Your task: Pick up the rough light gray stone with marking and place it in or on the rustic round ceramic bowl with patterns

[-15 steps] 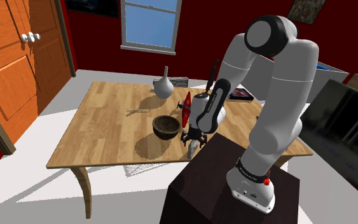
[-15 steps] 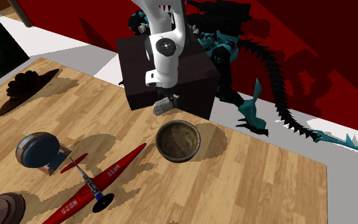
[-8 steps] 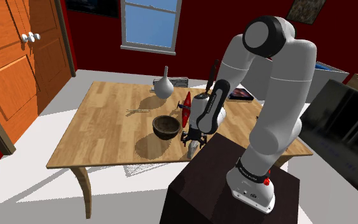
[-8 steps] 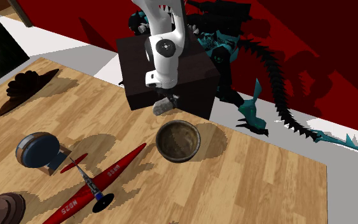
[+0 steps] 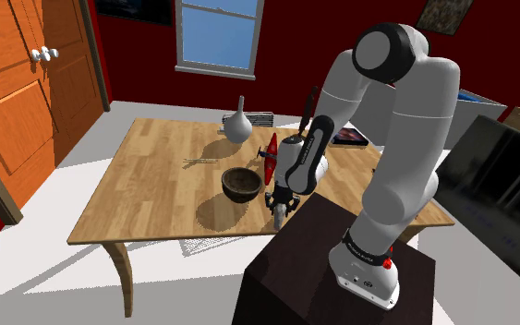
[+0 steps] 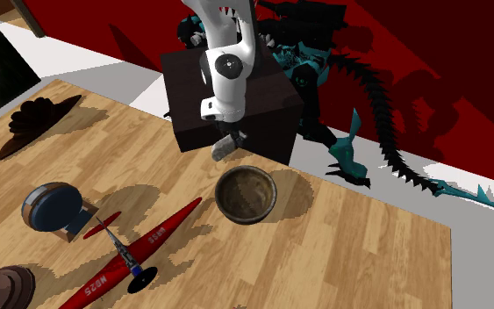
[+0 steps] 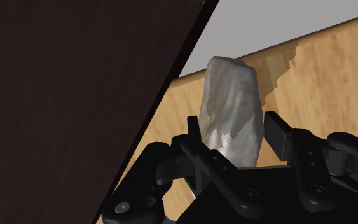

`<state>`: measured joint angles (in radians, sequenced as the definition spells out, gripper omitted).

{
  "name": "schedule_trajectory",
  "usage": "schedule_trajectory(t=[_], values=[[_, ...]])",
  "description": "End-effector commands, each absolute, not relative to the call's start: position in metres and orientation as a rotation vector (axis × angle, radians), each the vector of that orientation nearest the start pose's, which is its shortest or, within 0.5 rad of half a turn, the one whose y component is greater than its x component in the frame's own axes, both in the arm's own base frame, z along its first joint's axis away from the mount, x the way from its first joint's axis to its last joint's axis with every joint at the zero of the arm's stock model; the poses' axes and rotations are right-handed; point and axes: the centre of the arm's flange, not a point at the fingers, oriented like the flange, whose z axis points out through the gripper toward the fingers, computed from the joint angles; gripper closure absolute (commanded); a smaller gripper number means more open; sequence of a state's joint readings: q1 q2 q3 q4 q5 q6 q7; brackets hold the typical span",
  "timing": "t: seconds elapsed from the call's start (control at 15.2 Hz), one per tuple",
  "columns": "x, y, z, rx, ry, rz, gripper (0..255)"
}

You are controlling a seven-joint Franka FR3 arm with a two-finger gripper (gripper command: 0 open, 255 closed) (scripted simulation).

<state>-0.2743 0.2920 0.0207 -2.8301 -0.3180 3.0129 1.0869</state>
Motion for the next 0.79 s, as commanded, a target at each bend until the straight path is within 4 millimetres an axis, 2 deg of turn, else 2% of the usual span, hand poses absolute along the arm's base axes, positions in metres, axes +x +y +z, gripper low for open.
schedule_trajectory(t=[0.0, 0.13, 0.73], values=[[0.328, -0.060, 0.114, -2.788, 1.566, 0.144, 255], [0.328, -0.060, 0.114, -2.788, 1.566, 0.144, 255], [0.328, -0.060, 0.161, -2.788, 1.566, 0.144, 255]])
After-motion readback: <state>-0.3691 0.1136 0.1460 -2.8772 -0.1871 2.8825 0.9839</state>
